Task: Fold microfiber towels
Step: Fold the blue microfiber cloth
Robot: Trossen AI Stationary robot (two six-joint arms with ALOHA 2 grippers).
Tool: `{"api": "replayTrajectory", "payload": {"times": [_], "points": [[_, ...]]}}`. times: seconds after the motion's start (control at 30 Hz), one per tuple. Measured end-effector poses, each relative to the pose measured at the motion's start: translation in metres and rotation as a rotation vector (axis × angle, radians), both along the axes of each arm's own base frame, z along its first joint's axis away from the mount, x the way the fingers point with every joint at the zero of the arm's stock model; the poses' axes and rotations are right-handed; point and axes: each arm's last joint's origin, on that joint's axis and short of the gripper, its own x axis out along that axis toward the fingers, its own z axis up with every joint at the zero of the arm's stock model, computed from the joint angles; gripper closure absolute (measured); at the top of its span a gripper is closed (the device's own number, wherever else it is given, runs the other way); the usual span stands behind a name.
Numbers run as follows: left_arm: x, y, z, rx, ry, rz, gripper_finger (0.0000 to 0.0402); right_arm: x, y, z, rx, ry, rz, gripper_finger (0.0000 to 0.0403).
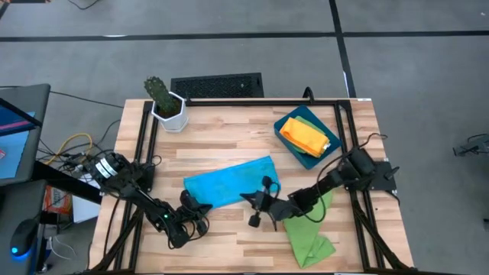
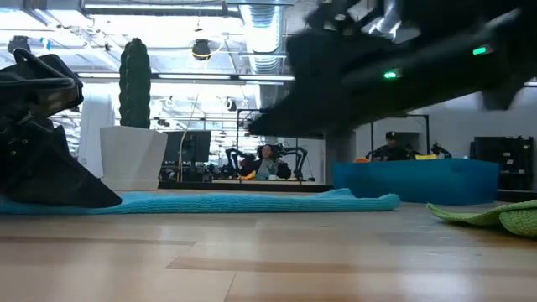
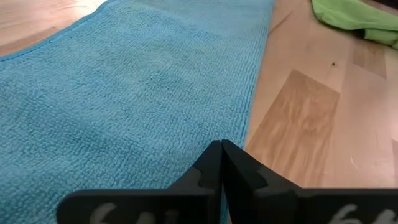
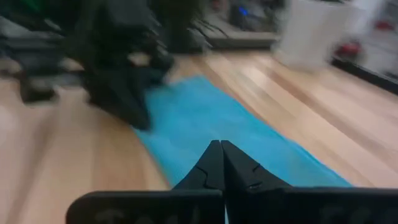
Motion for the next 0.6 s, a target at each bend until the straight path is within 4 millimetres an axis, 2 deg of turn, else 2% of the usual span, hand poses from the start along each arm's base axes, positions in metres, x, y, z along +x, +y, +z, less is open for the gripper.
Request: {"api": "replayTrajectory", "payload": {"times": [0.27, 0.43, 0.6], "points": [[0.000, 0.000, 0.000, 0.003, 0.002, -0.002, 0.0400, 0.033, -0.011, -0.035, 0.034, -0.004, 0.155, 0.0394], [0.000, 0.000, 0.002, 0.000, 0.008, -0.006, 0.0400, 0.032, -0.013, -0.058, 0.111, 0.036, 0.138, 0.0389], [0.000, 0.000, 0.012, 0.003, 0.035, -0.047, 0.0400, 0.030, -0.014, -0.060, 0.136, 0.065, 0.125, 0.0395]]}}
